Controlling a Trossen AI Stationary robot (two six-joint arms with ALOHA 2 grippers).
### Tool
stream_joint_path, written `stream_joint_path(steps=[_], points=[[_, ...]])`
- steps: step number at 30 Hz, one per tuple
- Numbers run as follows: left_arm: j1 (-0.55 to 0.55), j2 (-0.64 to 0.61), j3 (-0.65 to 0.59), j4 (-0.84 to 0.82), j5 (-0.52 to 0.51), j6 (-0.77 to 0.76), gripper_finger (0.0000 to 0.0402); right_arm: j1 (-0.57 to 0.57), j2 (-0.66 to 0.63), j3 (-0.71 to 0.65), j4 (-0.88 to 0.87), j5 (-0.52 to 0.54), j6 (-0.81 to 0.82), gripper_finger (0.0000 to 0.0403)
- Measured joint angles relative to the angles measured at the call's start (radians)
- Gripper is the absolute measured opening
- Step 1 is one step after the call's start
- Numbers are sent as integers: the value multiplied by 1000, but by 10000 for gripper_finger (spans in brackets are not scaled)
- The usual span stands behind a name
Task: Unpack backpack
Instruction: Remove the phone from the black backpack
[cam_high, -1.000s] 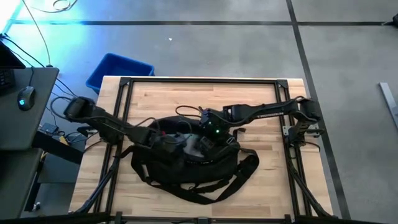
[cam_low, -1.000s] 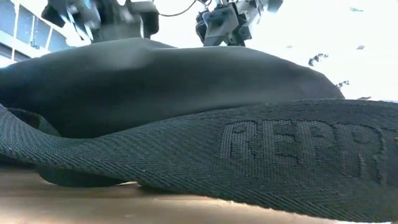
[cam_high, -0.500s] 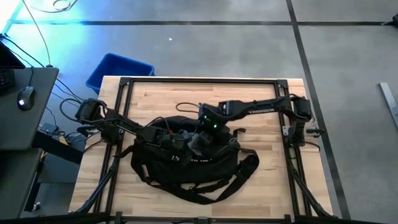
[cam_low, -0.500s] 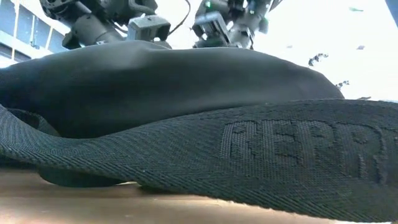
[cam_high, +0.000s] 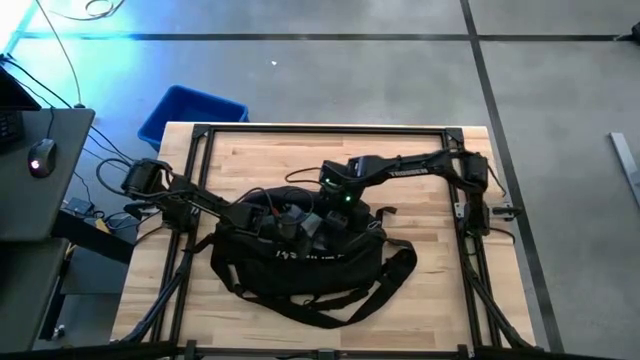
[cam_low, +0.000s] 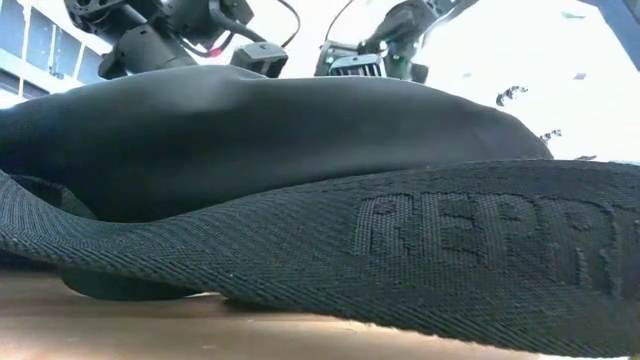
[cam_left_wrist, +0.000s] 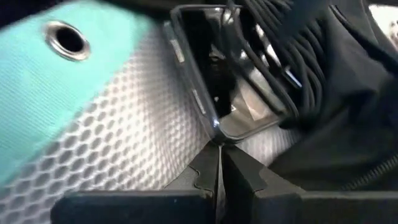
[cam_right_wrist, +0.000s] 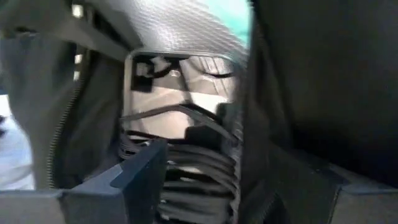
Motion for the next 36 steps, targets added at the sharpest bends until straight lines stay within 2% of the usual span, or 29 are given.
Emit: stream_joint_path(steps=[8,12,16,21,22,26,33,36], points=[[43,0,0,-9,-16,-68,0,-2,42,-1,54,-148,-88,256],[66,0,0,-6,-69,-103,0,5,44,-1,84,-213,-123,230],[77,0,0,-6,-77,-120,0,10,44,-1,120,-236,-121,168],[81,-2,0,-8,-27,-122,0,8,44,0,114,-279,-105,35],[80,-5,0,-9,-10,-122,0,8,40,0,108,-293,-102,24],[56,-24,0,-22,35,-114,0,-10,6,0,94,-296,-65,24],[5,-44,1,-144,30,-104,0,-89,-144,3,148,-293,11,24],[-18,-45,2,-186,18,-93,0,-140,-199,3,210,-235,79,24]])
